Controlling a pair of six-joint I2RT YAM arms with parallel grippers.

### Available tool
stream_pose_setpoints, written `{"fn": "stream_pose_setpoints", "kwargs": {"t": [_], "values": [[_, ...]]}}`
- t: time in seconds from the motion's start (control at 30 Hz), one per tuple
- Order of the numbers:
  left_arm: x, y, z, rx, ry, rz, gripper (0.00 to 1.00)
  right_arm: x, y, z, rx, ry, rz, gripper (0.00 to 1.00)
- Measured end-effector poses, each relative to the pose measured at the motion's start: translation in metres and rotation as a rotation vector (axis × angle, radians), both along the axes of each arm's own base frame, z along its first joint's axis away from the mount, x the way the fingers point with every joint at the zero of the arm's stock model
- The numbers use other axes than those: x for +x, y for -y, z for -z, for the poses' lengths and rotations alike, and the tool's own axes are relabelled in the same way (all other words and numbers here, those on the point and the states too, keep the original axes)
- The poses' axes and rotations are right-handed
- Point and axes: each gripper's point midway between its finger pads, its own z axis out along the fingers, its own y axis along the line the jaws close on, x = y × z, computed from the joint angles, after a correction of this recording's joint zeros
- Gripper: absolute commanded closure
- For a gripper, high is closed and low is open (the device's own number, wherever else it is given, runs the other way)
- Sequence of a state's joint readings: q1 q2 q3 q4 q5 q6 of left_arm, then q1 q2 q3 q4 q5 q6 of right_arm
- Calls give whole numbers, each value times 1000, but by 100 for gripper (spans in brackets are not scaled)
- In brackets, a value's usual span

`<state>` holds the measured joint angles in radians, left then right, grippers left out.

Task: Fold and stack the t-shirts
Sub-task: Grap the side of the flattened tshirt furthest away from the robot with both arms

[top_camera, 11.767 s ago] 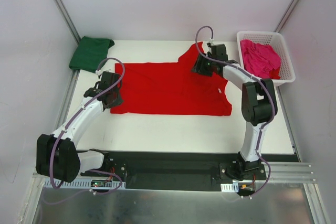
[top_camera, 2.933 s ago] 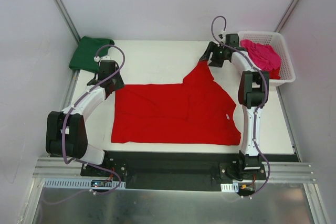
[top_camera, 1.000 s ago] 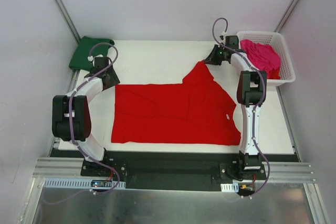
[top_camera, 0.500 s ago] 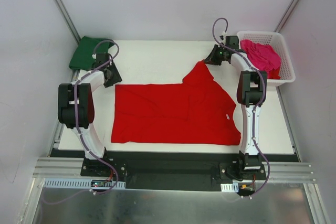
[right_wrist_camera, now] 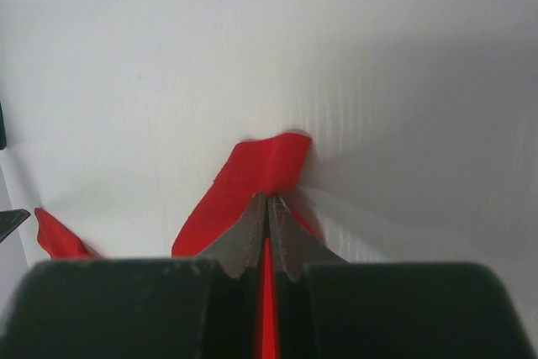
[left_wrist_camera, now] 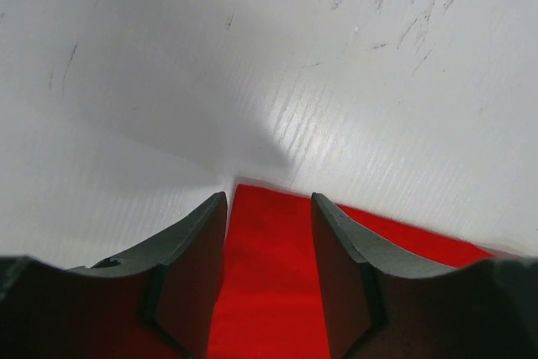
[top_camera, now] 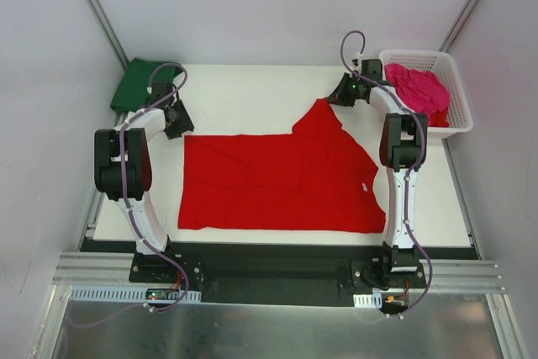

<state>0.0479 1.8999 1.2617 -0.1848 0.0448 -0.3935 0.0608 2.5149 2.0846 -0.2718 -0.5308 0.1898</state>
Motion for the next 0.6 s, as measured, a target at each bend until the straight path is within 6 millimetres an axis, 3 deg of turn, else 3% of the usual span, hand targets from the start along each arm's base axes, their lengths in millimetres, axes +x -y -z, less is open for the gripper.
{"fn": "stream_pose_setpoints", "kwargs": {"t": [0.43,0.6], "values": [[-5,-1,14,-13,-89,-11,59,0,3,1,5,-5,9,98],[-6,-2,15,-14,-106,-16,68,1,3,0,8,-2,9,98]]}}
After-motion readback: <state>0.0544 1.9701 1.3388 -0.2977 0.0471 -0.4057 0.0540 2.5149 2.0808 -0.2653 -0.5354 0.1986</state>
